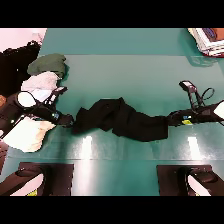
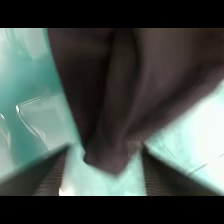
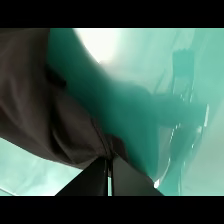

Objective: Fold the shirts.

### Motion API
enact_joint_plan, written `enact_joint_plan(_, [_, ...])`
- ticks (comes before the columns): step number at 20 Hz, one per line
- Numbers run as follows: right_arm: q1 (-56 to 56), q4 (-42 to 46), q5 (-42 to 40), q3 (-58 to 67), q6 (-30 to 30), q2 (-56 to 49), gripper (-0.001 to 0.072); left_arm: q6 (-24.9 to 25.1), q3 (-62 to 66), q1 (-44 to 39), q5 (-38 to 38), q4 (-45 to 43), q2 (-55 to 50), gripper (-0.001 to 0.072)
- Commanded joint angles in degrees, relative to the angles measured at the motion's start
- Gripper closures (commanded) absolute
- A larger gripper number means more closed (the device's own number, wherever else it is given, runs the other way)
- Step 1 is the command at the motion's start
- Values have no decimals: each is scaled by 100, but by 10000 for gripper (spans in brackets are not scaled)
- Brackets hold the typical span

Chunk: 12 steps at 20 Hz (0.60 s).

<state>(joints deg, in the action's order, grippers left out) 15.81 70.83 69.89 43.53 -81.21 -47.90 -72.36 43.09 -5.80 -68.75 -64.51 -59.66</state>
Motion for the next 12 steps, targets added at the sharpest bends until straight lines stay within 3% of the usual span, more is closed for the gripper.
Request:
enact_joint_plan(1, [-22, 24, 101, -105, -83, 2, 698, -122, 37, 0, -90, 46, 2, 164])
enact_joint_plan(4, [-212, 28, 166, -105, -83, 2, 698, -131, 752, 0, -61, 437, 2, 164])
enact_joint_plan(7, [-472, 17, 184, -105, -83, 2, 698, 192, 1012, -221, 658, 1657, 0, 163])
enact_joint_plan(12, [-627, -74, 173, -105, -83, 2, 698, 251, 1237, -929, 1919, 1394, -728, 164])
